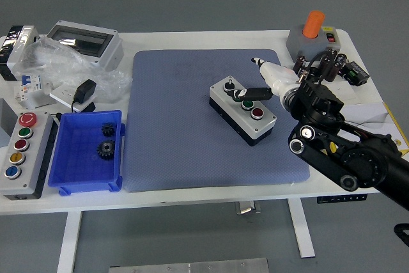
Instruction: Pick up the button,place it on the desk,press the button,press the button
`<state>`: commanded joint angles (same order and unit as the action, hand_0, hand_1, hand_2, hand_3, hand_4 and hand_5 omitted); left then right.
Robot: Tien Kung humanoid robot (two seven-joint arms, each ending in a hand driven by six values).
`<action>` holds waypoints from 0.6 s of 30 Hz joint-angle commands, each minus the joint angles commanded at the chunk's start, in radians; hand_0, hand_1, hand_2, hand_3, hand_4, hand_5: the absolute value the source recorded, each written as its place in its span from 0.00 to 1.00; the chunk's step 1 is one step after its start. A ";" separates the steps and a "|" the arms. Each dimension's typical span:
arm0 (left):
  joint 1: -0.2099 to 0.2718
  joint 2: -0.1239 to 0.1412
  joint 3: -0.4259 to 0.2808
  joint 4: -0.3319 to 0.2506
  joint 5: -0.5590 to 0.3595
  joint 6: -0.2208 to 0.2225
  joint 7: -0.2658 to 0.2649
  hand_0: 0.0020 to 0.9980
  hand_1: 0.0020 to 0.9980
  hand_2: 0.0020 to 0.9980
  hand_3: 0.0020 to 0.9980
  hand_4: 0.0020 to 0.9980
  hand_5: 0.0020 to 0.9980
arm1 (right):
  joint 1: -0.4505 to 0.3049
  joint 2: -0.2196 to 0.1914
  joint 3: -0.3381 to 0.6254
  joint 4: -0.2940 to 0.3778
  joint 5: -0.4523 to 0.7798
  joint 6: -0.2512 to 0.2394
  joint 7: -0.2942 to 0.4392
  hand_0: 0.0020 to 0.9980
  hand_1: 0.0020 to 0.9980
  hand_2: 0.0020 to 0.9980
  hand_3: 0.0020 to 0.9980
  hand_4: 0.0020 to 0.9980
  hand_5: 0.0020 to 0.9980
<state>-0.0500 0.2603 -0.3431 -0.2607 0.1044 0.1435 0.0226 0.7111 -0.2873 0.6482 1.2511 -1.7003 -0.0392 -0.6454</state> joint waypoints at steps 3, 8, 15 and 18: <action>0.000 -0.001 0.000 0.000 0.001 -0.004 -0.003 0.64 0.65 0.59 0.61 0.55 0.08 | 0.001 0.004 -0.013 -0.006 0.022 -0.002 0.000 1.00 0.99 1.00 1.00 1.00 0.75; -0.002 -0.002 -0.001 0.001 0.005 -0.012 -0.007 0.64 0.65 0.59 0.61 0.55 0.08 | 0.010 0.022 -0.047 -0.015 0.046 -0.014 0.000 1.00 0.99 1.00 1.00 1.00 0.75; -0.007 -0.001 -0.004 0.000 0.016 -0.019 -0.005 0.64 0.65 0.59 0.61 0.54 0.06 | 0.043 0.047 -0.100 -0.067 0.048 -0.018 0.000 0.81 0.90 0.99 1.00 1.00 0.77; -0.009 -0.002 -0.008 0.000 0.024 -0.023 -0.003 0.64 0.65 0.59 0.61 0.54 0.06 | 0.055 0.058 -0.114 -0.105 0.045 -0.012 0.000 0.81 0.90 0.99 1.00 1.00 0.77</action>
<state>-0.0589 0.2583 -0.3512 -0.2604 0.1285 0.1201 0.0195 0.7662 -0.2294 0.5345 1.1465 -1.6549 -0.0511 -0.6454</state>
